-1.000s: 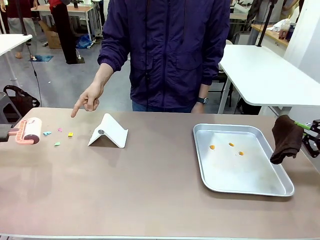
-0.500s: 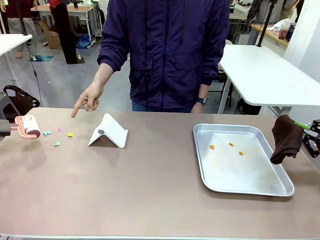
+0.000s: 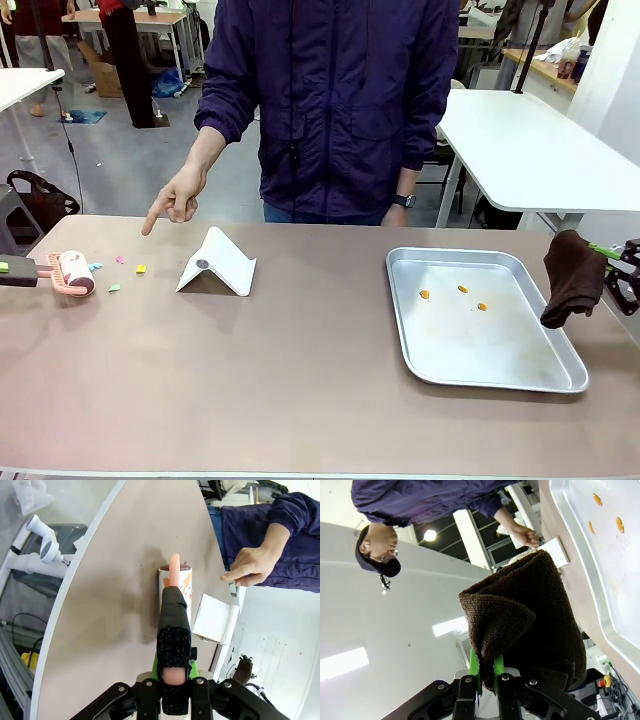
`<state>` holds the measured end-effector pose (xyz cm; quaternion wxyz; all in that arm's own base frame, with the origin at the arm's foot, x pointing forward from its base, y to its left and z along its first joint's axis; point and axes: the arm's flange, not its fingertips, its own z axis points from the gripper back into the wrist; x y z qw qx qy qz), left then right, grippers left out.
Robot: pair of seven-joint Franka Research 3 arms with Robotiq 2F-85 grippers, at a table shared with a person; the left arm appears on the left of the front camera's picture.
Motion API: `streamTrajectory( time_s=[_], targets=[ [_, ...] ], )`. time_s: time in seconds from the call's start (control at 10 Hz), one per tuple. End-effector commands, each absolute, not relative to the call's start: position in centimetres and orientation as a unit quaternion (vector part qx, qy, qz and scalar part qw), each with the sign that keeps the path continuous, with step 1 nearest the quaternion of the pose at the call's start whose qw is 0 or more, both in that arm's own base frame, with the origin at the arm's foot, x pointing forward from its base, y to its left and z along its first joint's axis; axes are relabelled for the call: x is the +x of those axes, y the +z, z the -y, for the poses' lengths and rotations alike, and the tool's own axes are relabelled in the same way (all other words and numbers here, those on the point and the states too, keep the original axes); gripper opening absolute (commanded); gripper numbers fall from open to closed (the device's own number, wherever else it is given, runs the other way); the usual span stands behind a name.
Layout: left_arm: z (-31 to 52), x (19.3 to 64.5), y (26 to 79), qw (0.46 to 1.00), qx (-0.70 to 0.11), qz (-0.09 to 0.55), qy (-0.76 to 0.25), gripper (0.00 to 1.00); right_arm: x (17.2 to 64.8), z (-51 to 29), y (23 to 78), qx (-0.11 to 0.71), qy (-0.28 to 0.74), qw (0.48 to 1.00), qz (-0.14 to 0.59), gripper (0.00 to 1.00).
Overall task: Clean the surface of the table.
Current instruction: If a person points to the right, clean the right side of the table with your right hand, and if they point to the left, clean the left side with your left hand.
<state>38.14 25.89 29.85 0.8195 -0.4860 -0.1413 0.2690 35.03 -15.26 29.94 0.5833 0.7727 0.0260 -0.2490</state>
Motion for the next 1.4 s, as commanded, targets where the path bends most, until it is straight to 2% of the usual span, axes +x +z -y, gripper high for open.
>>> streamTrajectory(
  time_s=[0.0, 0.8, 1.3],
  targets=[
    [-25.7, 39.6, 29.8, 0.82, -0.482, 0.116, 0.286, 0.21, 34.8, 15.3, 30.4, 0.774, -0.247, 0.583, -0.023, 0.0],
    [-22.8, 44.1, 28.0, 0.845, -0.462, 0.069, 0.261, 0.21, 34.8, 15.3, 30.4, 0.774, -0.247, 0.583, -0.023, 0.0],
    [-19.7, 46.1, 27.8, 0.864, -0.445, 0.069, 0.227, 0.21, 34.8, 15.3, 30.4, 0.774, -0.247, 0.583, -0.023, 0.0]
  ],
)
